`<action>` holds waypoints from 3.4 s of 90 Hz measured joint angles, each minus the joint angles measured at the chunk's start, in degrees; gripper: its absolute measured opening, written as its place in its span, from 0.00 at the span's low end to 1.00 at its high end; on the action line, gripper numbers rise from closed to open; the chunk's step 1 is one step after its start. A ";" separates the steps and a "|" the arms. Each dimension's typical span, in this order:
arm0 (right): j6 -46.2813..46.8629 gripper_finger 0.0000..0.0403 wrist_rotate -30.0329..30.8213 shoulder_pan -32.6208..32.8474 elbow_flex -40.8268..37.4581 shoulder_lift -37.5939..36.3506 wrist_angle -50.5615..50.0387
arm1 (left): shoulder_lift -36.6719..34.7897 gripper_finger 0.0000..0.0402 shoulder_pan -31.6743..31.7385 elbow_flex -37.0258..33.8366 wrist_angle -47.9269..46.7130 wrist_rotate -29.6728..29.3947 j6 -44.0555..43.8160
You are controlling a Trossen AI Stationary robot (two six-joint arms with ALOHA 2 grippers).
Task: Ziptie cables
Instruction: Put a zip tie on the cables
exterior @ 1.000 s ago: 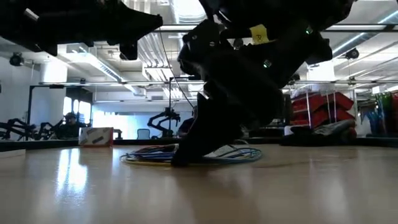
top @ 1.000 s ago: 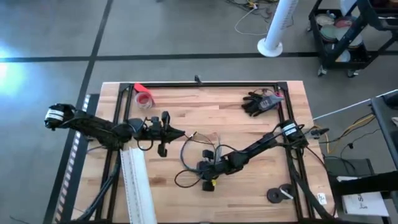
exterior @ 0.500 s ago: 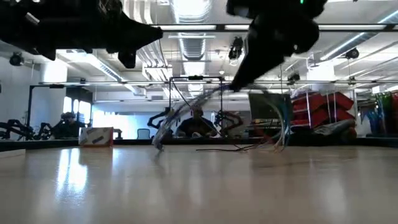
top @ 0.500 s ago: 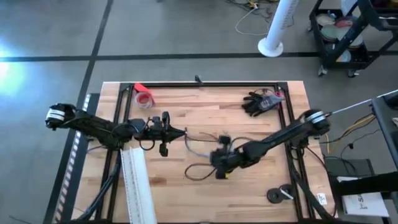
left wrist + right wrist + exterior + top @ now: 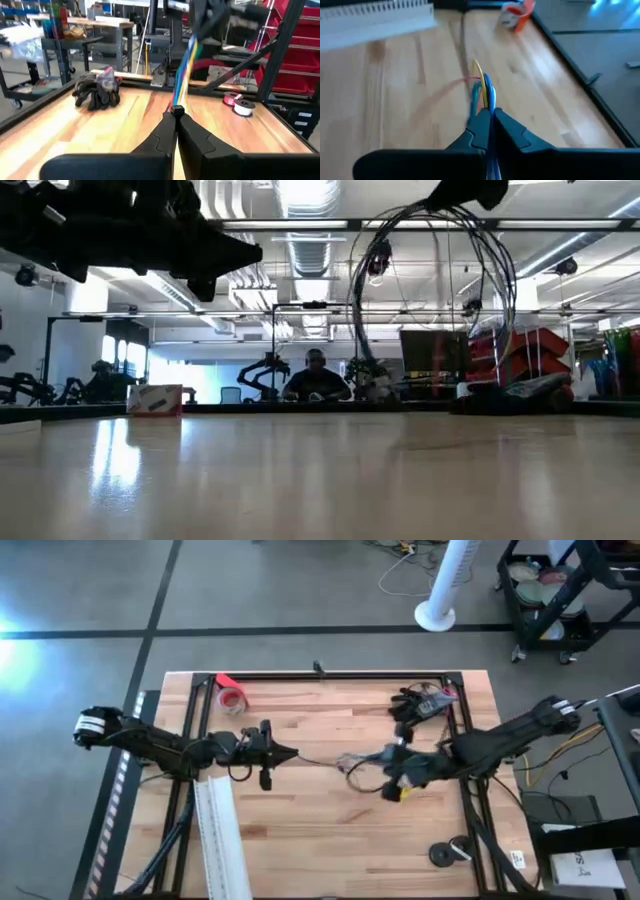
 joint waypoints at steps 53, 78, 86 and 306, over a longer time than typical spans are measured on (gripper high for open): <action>-2.88 0.00 3.01 -0.11 -8.41 -1.24 8.84 | 19.78 0.00 0.00 -0.49 12.88 -2.34 -6.86; -1.61 0.00 -5.73 -0.37 -10.74 15.47 19.14 | 24.83 0.00 0.07 -0.45 18.19 -2.34 -8.46; 0.21 0.00 -7.38 -0.38 -10.37 20.22 19.08 | 24.92 0.00 0.07 -0.45 18.14 -2.34 -8.48; 22.56 0.38 -13.74 -28.40 -3.36 39.98 19.64 | 24.50 0.00 0.15 -0.40 17.30 3.87 -9.48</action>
